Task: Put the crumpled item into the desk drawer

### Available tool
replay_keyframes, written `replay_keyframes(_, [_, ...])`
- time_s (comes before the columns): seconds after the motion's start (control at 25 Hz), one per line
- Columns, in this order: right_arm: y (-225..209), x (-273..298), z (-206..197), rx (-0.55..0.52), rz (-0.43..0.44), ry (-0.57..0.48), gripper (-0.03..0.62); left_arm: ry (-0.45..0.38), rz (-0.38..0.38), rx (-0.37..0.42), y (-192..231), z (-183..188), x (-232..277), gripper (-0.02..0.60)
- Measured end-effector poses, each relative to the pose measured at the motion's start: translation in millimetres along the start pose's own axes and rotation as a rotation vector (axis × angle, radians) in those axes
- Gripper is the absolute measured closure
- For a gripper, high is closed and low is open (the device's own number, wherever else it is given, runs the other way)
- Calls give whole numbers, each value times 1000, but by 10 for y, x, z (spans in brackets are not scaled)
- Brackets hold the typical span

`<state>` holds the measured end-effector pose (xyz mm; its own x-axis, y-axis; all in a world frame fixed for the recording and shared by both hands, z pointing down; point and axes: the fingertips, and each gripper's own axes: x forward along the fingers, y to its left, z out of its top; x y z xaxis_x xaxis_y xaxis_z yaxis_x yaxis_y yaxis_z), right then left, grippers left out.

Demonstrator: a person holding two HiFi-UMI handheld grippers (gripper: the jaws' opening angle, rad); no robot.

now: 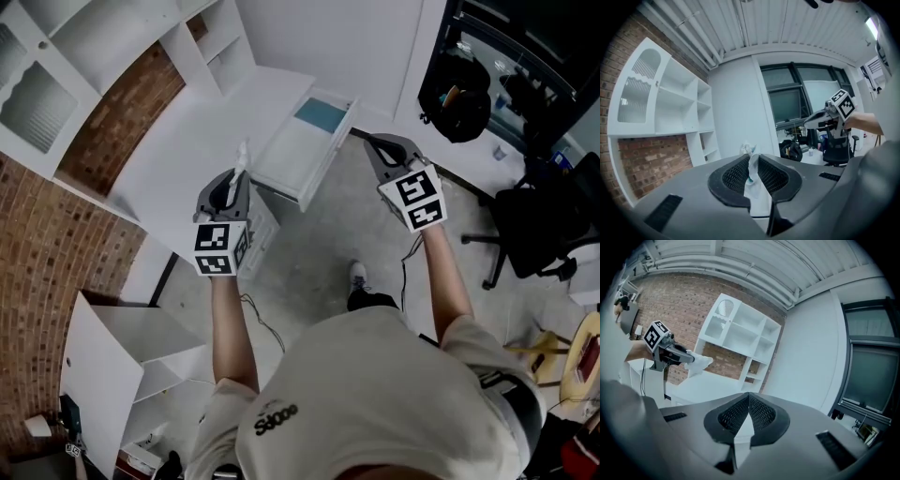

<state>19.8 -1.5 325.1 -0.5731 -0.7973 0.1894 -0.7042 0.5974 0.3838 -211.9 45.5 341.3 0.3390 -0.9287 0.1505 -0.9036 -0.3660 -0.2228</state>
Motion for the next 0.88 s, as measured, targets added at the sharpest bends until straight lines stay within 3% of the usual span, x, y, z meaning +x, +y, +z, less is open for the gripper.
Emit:
replay_keyframes(0.48, [-1185, 1012, -439, 26, 86, 19, 591, 74, 52, -21, 40, 183, 1508, 520])
replay_keyframes(0.88, [-1762, 1564, -730, 47, 155, 12, 591, 23, 71, -54, -42, 270, 2314, 520])
